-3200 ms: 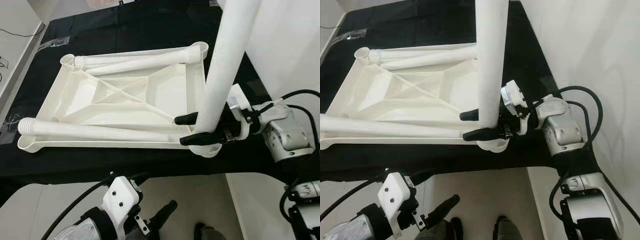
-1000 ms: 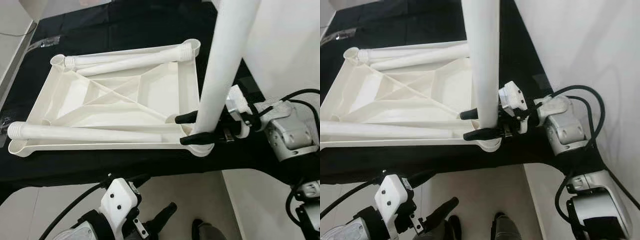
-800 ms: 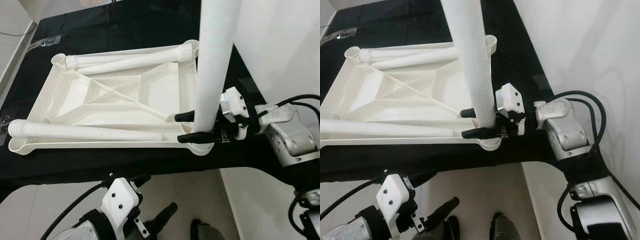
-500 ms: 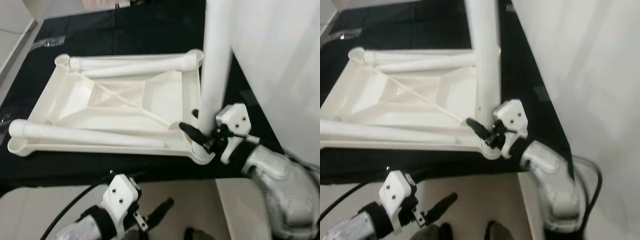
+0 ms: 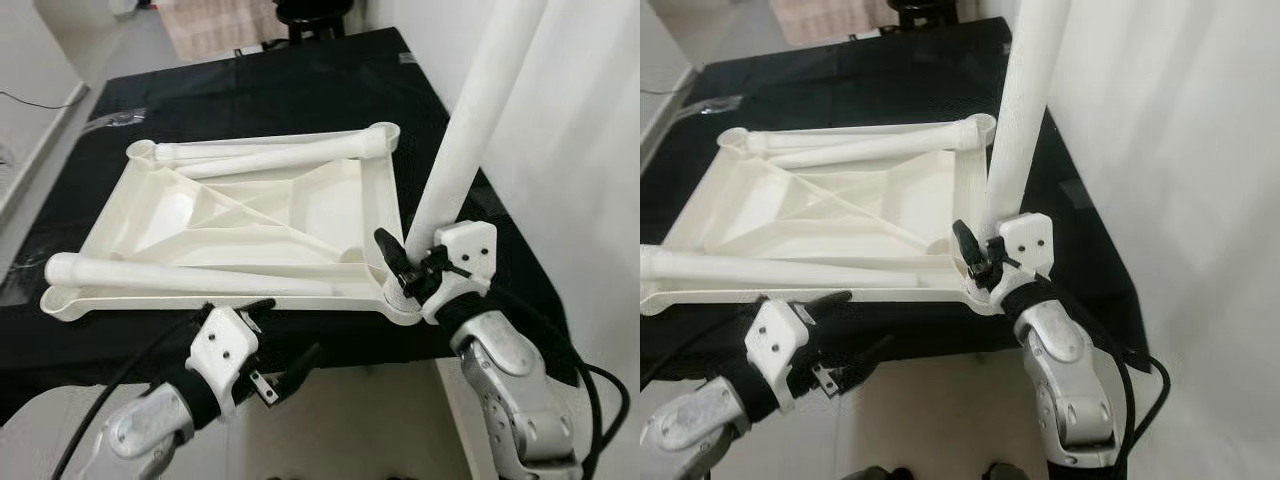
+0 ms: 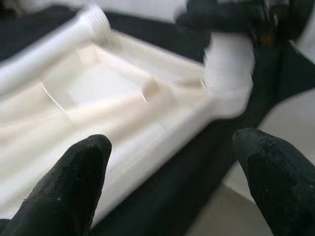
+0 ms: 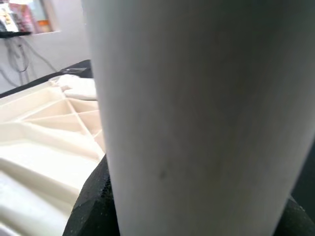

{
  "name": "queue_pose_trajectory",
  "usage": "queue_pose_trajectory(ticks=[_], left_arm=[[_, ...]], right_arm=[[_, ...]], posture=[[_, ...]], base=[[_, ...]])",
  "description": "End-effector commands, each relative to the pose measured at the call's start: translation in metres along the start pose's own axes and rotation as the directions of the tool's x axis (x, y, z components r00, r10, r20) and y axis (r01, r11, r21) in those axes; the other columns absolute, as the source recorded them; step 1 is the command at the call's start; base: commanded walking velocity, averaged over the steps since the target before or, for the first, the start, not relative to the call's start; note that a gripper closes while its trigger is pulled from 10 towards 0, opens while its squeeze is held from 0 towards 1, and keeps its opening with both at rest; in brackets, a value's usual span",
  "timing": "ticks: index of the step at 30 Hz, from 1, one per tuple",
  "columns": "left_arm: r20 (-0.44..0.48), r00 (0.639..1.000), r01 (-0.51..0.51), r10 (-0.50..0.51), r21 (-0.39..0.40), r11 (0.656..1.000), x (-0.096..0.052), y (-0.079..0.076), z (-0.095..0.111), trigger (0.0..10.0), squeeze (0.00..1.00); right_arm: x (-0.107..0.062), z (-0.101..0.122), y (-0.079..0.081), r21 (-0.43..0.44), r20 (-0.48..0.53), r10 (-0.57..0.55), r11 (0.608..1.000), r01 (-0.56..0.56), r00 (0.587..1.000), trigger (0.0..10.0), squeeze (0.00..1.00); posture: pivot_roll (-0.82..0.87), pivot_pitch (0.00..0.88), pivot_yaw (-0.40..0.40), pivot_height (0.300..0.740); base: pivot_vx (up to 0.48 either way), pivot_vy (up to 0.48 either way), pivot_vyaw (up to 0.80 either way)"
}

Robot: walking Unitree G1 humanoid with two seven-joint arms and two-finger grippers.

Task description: Building children table

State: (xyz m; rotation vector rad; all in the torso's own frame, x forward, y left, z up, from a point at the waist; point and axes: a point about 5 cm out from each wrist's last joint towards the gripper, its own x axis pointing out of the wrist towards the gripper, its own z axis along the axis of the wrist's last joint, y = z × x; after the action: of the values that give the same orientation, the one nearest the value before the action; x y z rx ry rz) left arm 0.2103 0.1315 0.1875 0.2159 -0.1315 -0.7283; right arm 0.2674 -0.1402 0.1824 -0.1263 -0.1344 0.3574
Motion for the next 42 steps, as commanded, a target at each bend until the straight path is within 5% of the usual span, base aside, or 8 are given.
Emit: queue_pose_trajectory(ticks=[1, 22, 24, 25, 34, 36, 37, 42], left_arm=[[0.033, 0.999, -0.004, 0.005, -0.017, 1.000, 0.003, 0.009, 0.009, 10.0, 0.00], [0.276, 0.930, 0.287, -0.244, -0.125, 0.950, 0.015, 0.014, 0.071, 10.0, 0.00], [0.271, 0.934, 0.272, -0.232, -0.117, 0.955, 0.016, 0.017, 0.072, 10.0, 0.20], [0.270, 0.938, 0.254, -0.216, -0.114, 0.960, 0.019, 0.022, 0.073, 10.0, 1.00], [0.284, 0.955, 0.123, -0.084, -0.122, 0.985, 0.046, 0.049, 0.087, 10.0, 1.00], [0.270, 0.960, 0.116, -0.078, -0.127, 0.985, 0.054, 0.051, 0.085, 10.0, 0.61], [0.263, 0.962, 0.118, -0.077, -0.146, 0.982, 0.069, 0.054, 0.083, 10.0, 0.00], [0.304, 0.944, 0.196, -0.129, -0.200, 0.960, 0.094, 0.048, 0.089, 10.0, 0.00]], right_arm=[[-0.006, -0.032, 0.008, -0.028, -0.150, 0.096, 0.994, -0.101, 0.984, 10.0, 0.00], [0.024, -0.030, 0.005, 0.116, -0.211, 0.171, 0.982, -0.149, 0.962, 10.0, 0.00], [0.024, -0.030, 0.004, 0.114, -0.211, 0.171, 0.982, -0.150, 0.962, 10.0, 0.00], [0.025, -0.030, 0.004, 0.115, -0.211, 0.175, 0.981, -0.153, 0.962, 10.0, 0.00], [0.025, -0.025, 0.018, 0.145, -0.187, 0.265, 0.960, -0.240, 0.946, 10.0, 0.00], [0.025, -0.024, 0.022, 0.146, -0.182, 0.283, 0.955, -0.259, 0.942, 10.0, 0.00], [0.026, -0.020, 0.028, 0.150, -0.165, 0.311, 0.946, -0.288, 0.936, 10.0, 0.00], [0.026, -0.016, 0.037, 0.147, -0.146, 0.347, 0.934, -0.327, 0.926, 10.0, 0.00]], posture=[[0.03, 0.135, 0.121, 0.740], [0.01, 0.126, 0.099, 0.740], [0.01, 0.127, 0.096, 0.740], [0.01, 0.127, 0.095, 0.740], [0.01, 0.124, 0.099, 0.740], [0.00, 0.122, 0.103, 0.740], [0.00, 0.119, 0.105, 0.740], [-0.01, 0.116, 0.114, 0.740]], base=[[0.000, 0.000, 0.00], [0.000, 0.000, 0.00], [0.000, 0.000, 0.00], [0.000, 0.000, 0.00], [0.000, 0.000, 0.00], [0.000, 0.000, 0.00], [0.000, 0.000, 0.00], [0.000, 0.000, 0.00]])
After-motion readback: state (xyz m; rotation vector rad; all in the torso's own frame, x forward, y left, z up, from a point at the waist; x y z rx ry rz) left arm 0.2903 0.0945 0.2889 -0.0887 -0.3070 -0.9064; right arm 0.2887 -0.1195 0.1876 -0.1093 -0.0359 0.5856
